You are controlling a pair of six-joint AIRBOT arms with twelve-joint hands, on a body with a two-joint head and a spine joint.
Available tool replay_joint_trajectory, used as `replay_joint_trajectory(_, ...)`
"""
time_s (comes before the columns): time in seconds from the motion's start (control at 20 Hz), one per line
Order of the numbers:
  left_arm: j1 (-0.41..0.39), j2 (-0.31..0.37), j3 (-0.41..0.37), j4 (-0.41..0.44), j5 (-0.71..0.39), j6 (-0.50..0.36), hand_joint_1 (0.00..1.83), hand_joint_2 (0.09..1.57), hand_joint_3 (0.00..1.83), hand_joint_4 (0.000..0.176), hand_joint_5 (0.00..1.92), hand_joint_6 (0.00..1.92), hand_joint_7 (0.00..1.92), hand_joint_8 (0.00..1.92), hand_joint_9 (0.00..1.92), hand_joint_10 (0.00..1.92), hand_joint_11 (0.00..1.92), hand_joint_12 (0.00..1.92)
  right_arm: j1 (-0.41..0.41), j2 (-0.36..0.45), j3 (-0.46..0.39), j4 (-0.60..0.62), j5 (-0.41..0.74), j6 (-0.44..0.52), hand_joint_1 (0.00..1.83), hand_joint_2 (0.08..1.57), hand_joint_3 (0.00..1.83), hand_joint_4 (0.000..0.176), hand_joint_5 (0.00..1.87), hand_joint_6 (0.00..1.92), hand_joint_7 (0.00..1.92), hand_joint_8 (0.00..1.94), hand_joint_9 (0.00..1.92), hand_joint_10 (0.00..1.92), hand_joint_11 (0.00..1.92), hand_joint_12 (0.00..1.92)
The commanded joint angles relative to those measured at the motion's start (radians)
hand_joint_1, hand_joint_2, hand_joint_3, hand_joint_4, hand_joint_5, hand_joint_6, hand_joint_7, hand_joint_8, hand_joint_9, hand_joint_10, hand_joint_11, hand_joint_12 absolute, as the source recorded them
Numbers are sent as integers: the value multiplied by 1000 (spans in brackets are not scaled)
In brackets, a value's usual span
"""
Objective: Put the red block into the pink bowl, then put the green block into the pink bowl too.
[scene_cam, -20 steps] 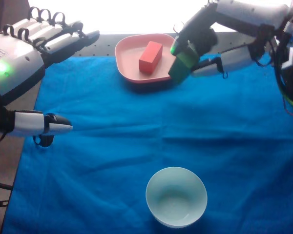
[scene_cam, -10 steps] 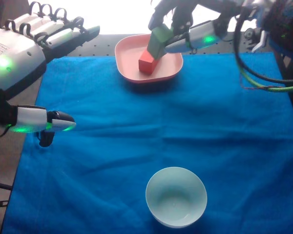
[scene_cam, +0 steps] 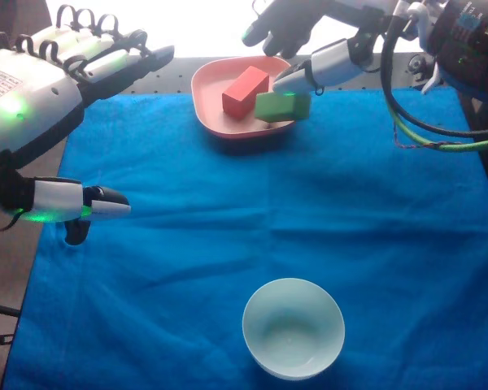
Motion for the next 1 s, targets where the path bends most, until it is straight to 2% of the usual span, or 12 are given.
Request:
replay_joint_trajectory(0.0,-15,-2,4,4,-118,-3,985,884,3,51,96,1,35,0,0,0,0,172,13,2,1,47,87,4,1137,924,5,0,877,0,1087,0,1140,0,699,1071)
replay_joint_trajectory(0.1,-15,-2,4,4,-119,-4,969,881,1,58,90,0,26,0,0,0,0,177,13,2,2,40,86,4,1133,926,2,0,815,0,989,0,1023,0,614,966)
replay_joint_trajectory(0.2,-15,-3,4,4,-119,-4,963,880,0,61,96,1,32,1,0,0,0,199,13,2,2,39,86,4,1021,901,0,0,585,0,612,0,702,0,399,962)
replay_joint_trajectory(0.3,-15,-3,4,3,-119,-4,971,877,0,40,94,0,32,0,3,1,0,214,13,2,-2,39,87,5,891,867,0,74,397,0,353,0,494,0,192,1031)
replay_joint_trajectory(0.35,-15,-3,4,3,-119,-4,971,868,0,41,100,1,41,1,16,4,0,298,13,2,-9,39,87,5,833,854,0,139,288,0,252,0,390,0,141,979)
replay_joint_trajectory(0.4,-15,-3,4,2,-119,-4,960,870,0,42,98,0,41,0,18,2,0,343,13,3,-20,38,87,5,809,851,0,157,232,0,218,0,396,4,156,1045)
replay_joint_trajectory(0.45,-15,-3,4,0,-120,-4,953,875,0,43,93,2,32,3,3,0,0,271,13,16,-35,37,88,5,786,846,0,155,197,0,229,1,366,2,94,1136)
replay_joint_trajectory(0.5,-15,-2,4,-1,-122,-4,929,883,3,60,88,0,26,1,0,0,0,186,13,34,-48,38,94,5,751,848,1,172,127,0,144,0,186,0,18,995)
replay_joint_trajectory(0.65,-14,2,1,-4,-129,-4,897,877,0,61,74,1,33,0,0,0,0,140,-12,92,-94,68,146,5,736,849,1,176,80,4,46,10,17,3,0,364)
replay_joint_trajectory(0.8,-10,11,-9,-5,-136,-4,877,868,0,95,76,2,19,1,0,0,0,269,-80,160,-163,137,238,5,701,829,1,176,41,4,0,0,0,0,0,217)
replay_joint_trajectory(0.85,-3,18,-14,-6,-140,-4,907,866,0,105,72,1,2,0,0,0,0,161,-124,195,-204,185,288,5,712,836,0,176,31,5,0,0,0,0,0,26)
replay_joint_trajectory(0.95,11,31,-22,-13,-145,-4,904,857,0,97,64,0,0,0,0,0,0,7,-185,239,-258,241,369,5,698,825,0,176,51,13,0,0,0,0,0,0)
